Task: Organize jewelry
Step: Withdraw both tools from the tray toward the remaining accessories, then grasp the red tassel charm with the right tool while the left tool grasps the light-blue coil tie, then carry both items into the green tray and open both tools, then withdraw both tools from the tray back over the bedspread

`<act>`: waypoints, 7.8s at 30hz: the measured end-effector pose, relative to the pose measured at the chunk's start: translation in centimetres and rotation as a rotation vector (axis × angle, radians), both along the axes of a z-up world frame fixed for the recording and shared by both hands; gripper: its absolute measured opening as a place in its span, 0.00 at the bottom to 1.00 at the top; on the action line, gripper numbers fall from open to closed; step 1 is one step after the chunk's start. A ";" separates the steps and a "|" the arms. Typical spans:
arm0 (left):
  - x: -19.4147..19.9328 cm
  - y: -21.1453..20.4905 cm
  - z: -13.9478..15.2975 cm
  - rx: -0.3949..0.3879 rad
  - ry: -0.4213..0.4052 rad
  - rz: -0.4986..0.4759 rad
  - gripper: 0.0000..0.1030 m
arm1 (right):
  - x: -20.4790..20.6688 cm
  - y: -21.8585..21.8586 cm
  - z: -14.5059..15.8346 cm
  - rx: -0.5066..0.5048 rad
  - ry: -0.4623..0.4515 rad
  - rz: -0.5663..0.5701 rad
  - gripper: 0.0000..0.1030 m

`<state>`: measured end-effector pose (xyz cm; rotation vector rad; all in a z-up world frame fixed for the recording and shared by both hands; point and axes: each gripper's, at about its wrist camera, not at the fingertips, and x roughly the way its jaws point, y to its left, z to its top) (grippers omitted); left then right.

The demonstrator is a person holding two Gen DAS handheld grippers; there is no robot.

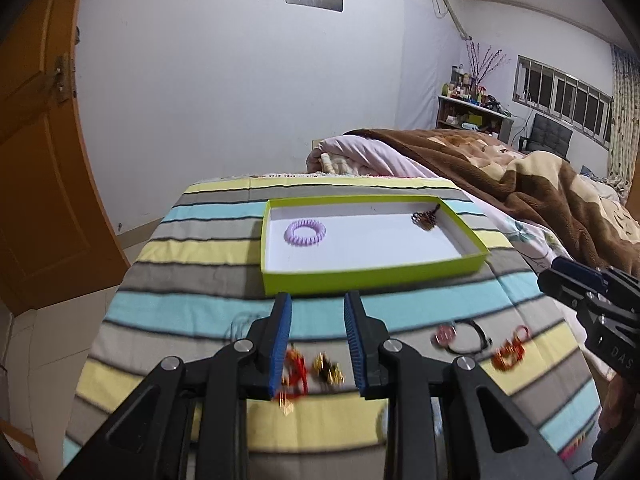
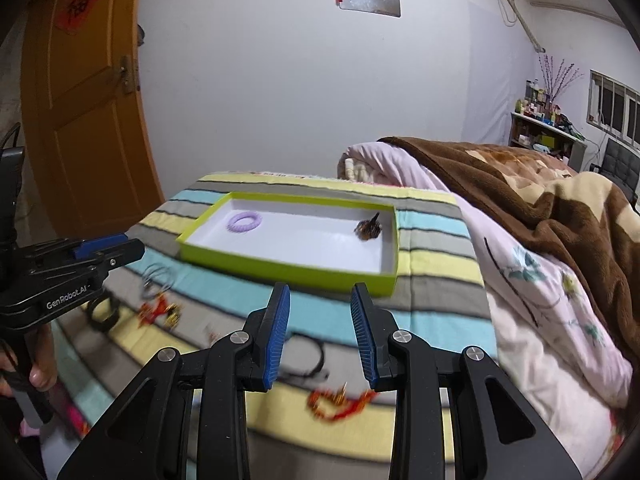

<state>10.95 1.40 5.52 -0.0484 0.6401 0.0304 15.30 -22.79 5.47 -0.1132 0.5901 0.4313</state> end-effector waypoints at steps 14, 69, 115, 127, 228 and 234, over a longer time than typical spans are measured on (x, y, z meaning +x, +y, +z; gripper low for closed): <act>-6.1 -0.2 -0.8 -0.007 -0.030 0.016 0.28 | -6.8 -0.8 -1.1 0.016 0.005 0.016 0.32; -2.4 -3.4 -7.7 -0.005 0.161 -0.121 0.10 | 1.2 1.2 -6.7 0.015 0.199 0.056 0.32; -3.9 -2.6 -2.7 -0.034 0.034 -0.127 0.09 | -1.0 -2.4 -2.0 0.094 0.114 -0.074 0.06; -1.8 -1.9 -0.5 -0.029 -0.016 -0.099 0.09 | -0.2 -0.7 0.1 0.061 0.049 -0.022 0.06; -4.7 0.5 -0.2 -0.037 -0.029 -0.039 0.19 | -2.9 -2.2 -0.8 0.054 0.022 0.021 0.20; -7.2 1.0 -0.6 -0.032 -0.034 -0.026 0.19 | -5.7 -1.9 -1.5 0.051 0.040 0.045 0.20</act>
